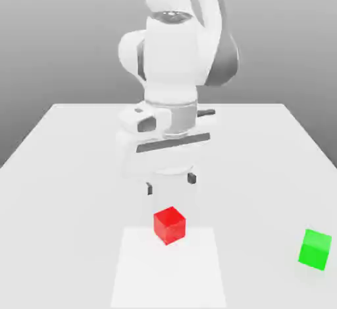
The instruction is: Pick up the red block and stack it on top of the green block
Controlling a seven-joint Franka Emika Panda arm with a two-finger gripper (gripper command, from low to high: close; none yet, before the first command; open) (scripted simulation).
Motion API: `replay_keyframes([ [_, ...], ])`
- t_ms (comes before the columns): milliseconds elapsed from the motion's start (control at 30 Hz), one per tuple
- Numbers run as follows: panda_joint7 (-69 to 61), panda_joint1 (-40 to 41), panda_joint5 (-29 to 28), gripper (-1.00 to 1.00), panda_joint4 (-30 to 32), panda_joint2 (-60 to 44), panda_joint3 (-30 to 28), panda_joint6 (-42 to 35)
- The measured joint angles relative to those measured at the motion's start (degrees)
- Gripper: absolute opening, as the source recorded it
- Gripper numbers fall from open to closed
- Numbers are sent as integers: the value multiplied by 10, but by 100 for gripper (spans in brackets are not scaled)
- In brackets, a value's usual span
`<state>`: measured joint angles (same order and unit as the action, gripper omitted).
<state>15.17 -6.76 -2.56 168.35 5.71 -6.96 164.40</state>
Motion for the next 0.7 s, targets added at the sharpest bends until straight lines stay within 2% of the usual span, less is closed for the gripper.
replay_keyframes([
  [167, -53, 20, 58, 0, -4, -125, 36, 103],
  [200, -57, 33, 62, -100, -6, -144, 49, 121],
  [433, -57, 37, 62, -100, -7, -149, 54, 124],
  [700, -24, 38, 15, -100, 14, -1, 41, -3],
])
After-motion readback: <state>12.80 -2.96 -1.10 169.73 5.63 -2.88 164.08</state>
